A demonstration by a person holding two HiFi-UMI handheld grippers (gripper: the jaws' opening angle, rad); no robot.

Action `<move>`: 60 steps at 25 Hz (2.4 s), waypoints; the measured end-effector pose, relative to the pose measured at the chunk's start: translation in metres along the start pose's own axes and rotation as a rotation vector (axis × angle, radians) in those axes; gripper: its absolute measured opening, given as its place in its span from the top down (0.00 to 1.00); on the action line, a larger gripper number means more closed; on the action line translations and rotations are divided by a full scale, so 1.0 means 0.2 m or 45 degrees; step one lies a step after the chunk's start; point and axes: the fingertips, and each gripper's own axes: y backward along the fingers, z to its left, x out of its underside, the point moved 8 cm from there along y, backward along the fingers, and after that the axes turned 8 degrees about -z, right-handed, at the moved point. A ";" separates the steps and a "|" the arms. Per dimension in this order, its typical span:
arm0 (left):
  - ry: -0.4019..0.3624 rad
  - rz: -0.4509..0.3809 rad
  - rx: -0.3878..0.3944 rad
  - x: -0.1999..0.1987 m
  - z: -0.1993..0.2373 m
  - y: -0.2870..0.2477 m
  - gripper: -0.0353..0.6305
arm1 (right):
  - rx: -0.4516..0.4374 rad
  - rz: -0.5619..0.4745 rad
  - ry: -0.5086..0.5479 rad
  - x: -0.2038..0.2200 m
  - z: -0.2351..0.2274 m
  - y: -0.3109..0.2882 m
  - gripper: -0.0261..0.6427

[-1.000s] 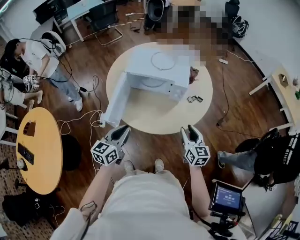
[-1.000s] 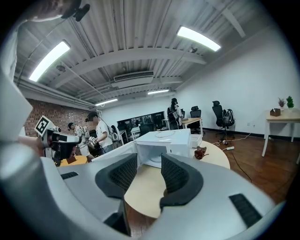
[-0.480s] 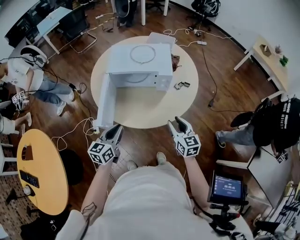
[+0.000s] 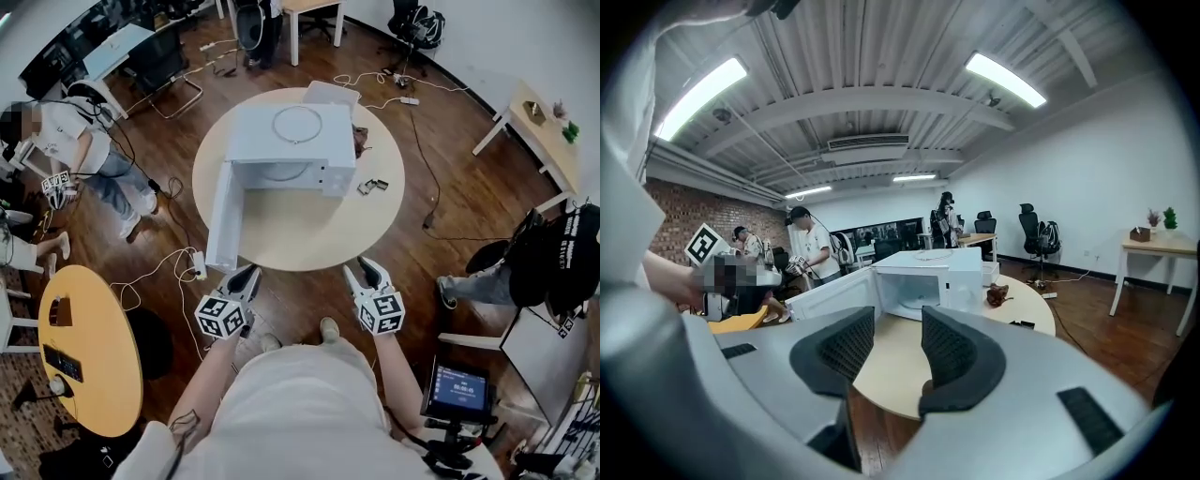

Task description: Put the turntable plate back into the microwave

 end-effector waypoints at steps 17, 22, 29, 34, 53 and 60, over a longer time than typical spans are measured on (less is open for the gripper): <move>0.033 0.079 -0.090 0.21 0.06 0.06 0.89 | -0.015 0.083 0.030 0.17 0.02 0.00 0.73; 0.055 0.096 -0.108 0.27 0.06 0.07 0.89 | -0.026 0.106 0.032 0.21 0.04 0.00 0.73; 0.060 0.121 -0.123 0.31 0.08 0.09 0.89 | -0.015 0.130 0.025 0.26 0.03 0.01 0.73; 0.077 0.136 -0.143 0.33 0.11 0.11 0.89 | -0.004 0.150 0.024 0.29 0.03 0.02 0.73; 0.104 0.165 -0.142 0.34 0.13 0.09 0.89 | 0.033 0.167 0.036 0.28 0.00 0.00 0.73; 0.121 0.157 -0.138 0.32 0.15 0.07 0.89 | 0.076 0.165 0.076 0.25 -0.03 -0.02 0.73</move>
